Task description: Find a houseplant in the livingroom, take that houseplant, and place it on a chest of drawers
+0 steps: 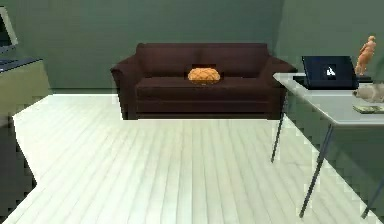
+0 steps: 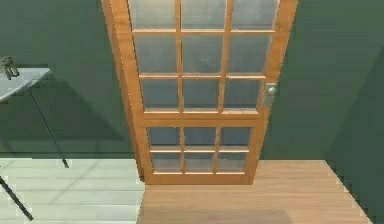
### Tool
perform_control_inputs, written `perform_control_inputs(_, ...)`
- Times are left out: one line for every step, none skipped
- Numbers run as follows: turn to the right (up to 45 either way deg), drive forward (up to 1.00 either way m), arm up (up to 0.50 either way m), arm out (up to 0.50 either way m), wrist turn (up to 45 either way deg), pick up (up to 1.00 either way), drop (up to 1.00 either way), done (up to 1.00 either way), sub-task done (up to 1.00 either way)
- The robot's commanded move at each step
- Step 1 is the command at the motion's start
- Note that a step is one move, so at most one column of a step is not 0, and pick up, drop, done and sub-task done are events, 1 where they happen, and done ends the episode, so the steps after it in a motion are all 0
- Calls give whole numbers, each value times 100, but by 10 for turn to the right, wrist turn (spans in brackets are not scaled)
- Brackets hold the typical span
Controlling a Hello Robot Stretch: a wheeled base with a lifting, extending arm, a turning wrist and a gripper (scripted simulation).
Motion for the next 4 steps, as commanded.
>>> perform_control_inputs(0,45,0,0,0,0,0,0,0)
perform_control_inputs(-360,0,0,0,0,0,0,0,0)
perform_control_inputs(0,100,0,0,0,0,0,0,0)
perform_control_inputs(-30,0,0,0,0,0,0,0,0)
